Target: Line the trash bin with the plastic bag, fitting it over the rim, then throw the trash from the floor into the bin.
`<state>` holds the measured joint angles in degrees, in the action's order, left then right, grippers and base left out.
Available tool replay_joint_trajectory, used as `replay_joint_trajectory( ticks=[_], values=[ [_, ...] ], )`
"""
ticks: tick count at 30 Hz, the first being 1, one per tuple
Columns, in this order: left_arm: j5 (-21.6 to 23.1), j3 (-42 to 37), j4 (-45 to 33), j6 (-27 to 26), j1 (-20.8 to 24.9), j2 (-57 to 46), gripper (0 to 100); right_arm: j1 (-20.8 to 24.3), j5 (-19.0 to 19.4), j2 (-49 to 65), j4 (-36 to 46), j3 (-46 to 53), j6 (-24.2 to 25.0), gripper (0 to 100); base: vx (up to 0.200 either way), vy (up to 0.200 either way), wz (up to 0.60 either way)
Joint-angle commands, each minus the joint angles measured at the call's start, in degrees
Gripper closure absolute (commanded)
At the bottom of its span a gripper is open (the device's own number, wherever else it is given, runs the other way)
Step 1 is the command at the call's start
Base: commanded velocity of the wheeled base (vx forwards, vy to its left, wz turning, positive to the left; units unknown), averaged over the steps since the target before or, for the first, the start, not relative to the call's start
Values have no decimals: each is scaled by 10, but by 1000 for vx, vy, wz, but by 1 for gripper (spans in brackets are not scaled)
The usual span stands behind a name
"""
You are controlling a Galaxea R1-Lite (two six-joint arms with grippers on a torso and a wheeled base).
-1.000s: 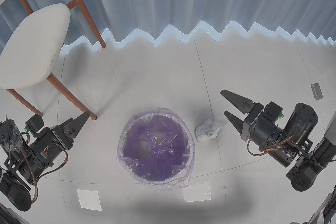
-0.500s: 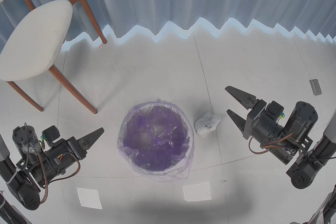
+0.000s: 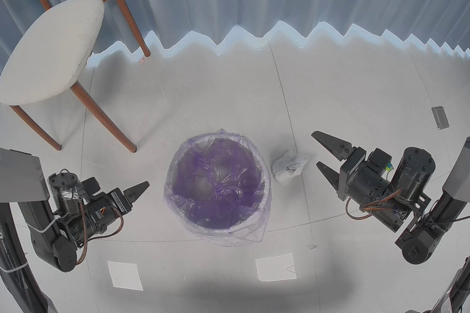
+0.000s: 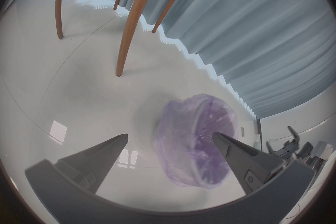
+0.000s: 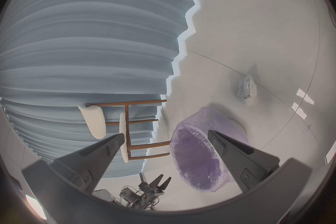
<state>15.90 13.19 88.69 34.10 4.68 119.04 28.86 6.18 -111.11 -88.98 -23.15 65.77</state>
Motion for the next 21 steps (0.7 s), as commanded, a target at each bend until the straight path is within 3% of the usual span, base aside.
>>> replay_joint_trajectory(
  ticks=[1,5,11,21],
  values=[
    [5,45,0,-32,-13,124,0,-5,1,-14,-9,0,-1,0,0,0,0],
    [32,42,0,-83,-17,156,0,-6,1,-24,-9,-1,-2,0,0,0,0],
    [90,47,0,-88,-30,159,0,-10,1,-30,-9,-3,-2,0,0,0,0],
    [94,67,0,-88,-16,173,0,-11,1,-42,-9,-8,-2,0,0,0,0]
  ],
)
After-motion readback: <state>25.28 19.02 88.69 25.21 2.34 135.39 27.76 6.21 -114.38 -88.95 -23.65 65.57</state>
